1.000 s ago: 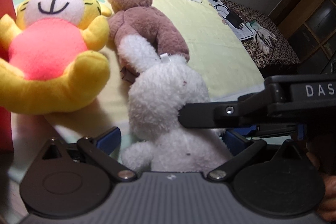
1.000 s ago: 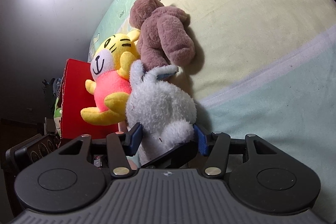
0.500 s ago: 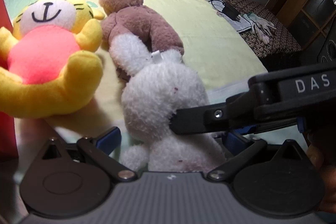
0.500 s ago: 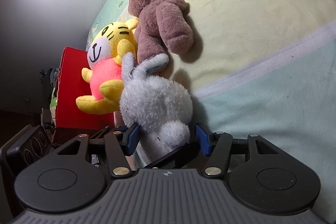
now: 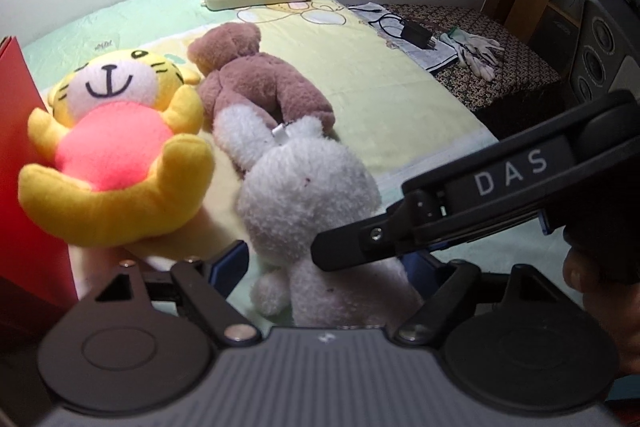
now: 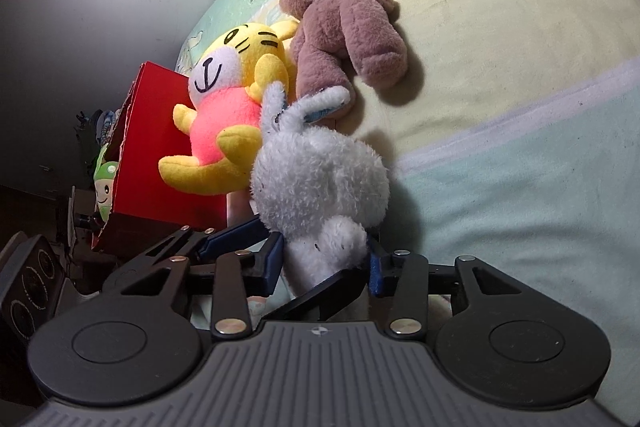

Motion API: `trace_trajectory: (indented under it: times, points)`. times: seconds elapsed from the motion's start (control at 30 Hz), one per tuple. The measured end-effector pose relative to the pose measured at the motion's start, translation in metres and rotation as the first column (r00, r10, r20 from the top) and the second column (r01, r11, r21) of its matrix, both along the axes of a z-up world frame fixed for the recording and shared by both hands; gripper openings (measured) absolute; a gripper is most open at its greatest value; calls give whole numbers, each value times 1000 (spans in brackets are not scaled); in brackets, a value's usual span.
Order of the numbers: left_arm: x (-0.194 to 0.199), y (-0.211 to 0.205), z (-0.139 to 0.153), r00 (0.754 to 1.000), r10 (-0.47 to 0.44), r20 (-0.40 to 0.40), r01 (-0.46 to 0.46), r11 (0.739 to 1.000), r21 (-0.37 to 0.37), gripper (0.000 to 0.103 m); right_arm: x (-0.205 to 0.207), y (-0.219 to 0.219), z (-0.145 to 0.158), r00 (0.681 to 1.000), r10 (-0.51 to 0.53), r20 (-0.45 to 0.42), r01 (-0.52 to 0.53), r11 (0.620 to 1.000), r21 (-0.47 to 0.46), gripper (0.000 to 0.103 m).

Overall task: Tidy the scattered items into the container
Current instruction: 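Lift the grey-white bunny with the right gripper and carry it over the red box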

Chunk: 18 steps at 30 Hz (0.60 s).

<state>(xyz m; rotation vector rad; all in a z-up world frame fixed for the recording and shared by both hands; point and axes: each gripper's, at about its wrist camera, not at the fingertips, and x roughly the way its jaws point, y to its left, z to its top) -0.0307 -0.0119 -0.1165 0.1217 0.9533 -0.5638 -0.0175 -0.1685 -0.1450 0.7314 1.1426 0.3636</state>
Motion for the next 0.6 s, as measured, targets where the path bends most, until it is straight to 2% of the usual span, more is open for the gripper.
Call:
trace_trajectory:
  times: [0.1,0.2,0.3,0.4,0.5,0.6]
  points:
    - [-4,12,2,1000,-22,-15,22,999,-27,78,-5,9,2,999,-39,13,39,999,-15,43]
    - [-3,22,-3,998,-33,-48,31,999,-43,99,-8,13,-1,993,-120,17,121,992,-30,50]
    - [0,25,-14,996,-62,-70,60,997,-41,101,-8,17,-7,986,-165,16,166,986,-28,56]
    - [10,26,-20,993,-74,-92,68,996,-65,100,-10,21,-8,981,-192,31,193,980,-37,54]
    - [20,23,-24,988,-99,-116,88,991,-100,101,-15,24,-3,978,-198,61,203,975,-90,52]
    - [20,20,-22,985,-143,-100,131,984,-117,100,-23,20,2,973,-222,63,227,971,-77,45]
